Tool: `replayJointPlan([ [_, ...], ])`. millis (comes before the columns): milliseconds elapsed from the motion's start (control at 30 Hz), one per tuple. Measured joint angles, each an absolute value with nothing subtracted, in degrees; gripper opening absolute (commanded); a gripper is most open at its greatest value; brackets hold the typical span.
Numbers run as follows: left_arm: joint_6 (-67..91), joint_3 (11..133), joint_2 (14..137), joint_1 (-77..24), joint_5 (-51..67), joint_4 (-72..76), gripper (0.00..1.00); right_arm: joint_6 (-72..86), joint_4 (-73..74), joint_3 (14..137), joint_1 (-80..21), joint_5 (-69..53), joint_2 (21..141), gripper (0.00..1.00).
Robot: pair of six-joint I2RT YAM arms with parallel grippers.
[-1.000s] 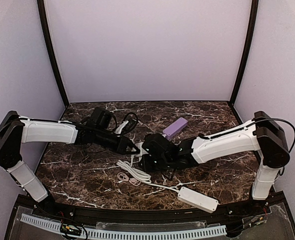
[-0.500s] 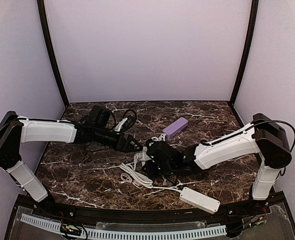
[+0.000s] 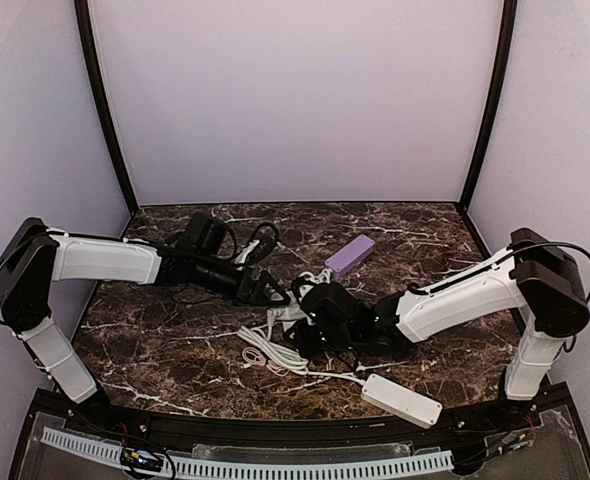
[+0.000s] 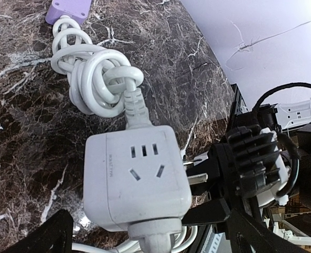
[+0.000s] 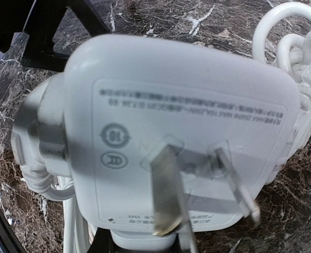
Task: Pull the plug off the socket
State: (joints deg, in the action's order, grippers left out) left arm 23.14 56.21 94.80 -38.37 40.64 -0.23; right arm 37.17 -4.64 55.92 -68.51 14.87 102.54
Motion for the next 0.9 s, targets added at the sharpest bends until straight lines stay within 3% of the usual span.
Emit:
replayJointPlan([
  [467, 24.71, 56.58, 98.61, -38.37, 43.09, -0.32, 0.80, 33.52, -5.41, 55.90, -69.63, 15.03, 102.54, 0.00],
  [900, 25.43, 56.88, 99.37, -38.39, 45.12, 0.19, 0.38, 31.31, -4.78, 55.90, -69.80, 15.31, 102.54, 0.00],
])
